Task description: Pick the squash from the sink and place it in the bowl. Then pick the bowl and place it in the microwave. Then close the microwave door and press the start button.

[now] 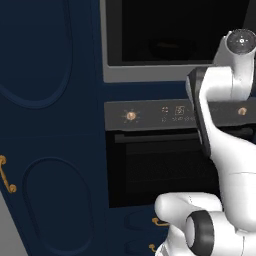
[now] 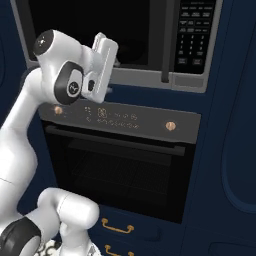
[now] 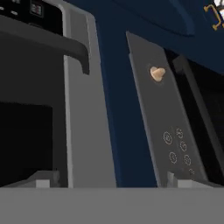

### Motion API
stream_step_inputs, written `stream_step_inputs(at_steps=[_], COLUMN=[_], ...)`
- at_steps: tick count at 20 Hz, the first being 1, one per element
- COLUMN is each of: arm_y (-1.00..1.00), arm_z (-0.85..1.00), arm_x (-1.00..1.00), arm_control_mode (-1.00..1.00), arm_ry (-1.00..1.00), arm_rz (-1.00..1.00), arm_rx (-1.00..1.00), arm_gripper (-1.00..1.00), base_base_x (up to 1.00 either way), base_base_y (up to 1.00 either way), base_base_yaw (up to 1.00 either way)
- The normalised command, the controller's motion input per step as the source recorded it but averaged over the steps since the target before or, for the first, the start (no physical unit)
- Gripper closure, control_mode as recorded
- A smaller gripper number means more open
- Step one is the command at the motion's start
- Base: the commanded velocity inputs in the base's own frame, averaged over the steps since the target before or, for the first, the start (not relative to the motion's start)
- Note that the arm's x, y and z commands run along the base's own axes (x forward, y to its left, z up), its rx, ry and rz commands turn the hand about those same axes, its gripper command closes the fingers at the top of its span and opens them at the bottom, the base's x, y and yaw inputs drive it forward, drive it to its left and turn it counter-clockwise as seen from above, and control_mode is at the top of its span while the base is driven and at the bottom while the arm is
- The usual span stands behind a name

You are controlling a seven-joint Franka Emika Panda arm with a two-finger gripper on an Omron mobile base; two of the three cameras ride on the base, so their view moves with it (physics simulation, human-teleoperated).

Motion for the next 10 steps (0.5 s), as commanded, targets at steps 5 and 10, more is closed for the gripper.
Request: stream_step_inputs(at_steps=[5,10], arm_y=[-0.76,-0.79], arm_z=[0.00,0.00], arm_x=[-1.00,-1.00], arm_control_mode=[-1.00,-1.00], arm_ry=[0.00,-0.01], arm_rz=[0.00,0.01], arm_rx=[0.03,0.01], arm_gripper=[-1.00,-1.00], base_base_x=[0.00,0.00], base_base_y=[0.00,0.00], base_base_yaw=[0.00,0.00])
